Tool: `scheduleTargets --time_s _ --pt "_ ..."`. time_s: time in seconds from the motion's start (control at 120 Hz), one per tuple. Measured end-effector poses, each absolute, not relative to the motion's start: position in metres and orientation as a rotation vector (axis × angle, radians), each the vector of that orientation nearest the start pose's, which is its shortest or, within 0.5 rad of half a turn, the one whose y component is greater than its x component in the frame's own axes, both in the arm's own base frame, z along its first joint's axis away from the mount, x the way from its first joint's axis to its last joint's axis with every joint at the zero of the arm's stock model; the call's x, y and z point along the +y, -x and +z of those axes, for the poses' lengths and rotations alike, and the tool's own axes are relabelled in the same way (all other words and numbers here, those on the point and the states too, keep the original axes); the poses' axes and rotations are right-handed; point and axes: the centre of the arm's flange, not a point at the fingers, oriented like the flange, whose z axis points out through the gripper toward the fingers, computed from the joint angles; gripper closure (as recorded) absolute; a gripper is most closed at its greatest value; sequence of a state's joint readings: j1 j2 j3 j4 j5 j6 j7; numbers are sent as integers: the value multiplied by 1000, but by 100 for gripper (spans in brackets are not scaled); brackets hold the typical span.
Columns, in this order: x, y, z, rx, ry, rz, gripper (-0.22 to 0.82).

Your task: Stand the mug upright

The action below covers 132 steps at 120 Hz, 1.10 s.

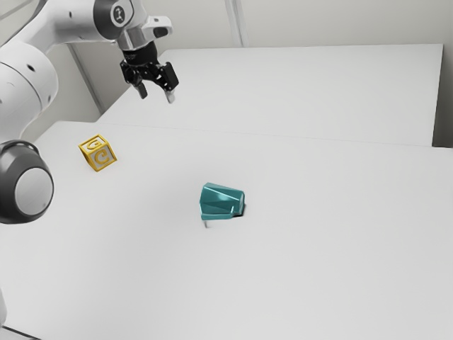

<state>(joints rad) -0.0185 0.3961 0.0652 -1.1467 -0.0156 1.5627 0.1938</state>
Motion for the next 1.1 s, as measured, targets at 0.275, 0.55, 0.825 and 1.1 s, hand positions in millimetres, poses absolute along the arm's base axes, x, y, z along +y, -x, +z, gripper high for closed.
scheduleTargets --time_s 0.275,0.55,0.825,1.1 --pt "26 -622 581 216 3144 -45 0" --pt "111 -559 523 -348 3344 -265 0" --pt "151 -530 443 -1025 3535 -785 1" --pt "115 -523 378 -759 3596 -1002 0"
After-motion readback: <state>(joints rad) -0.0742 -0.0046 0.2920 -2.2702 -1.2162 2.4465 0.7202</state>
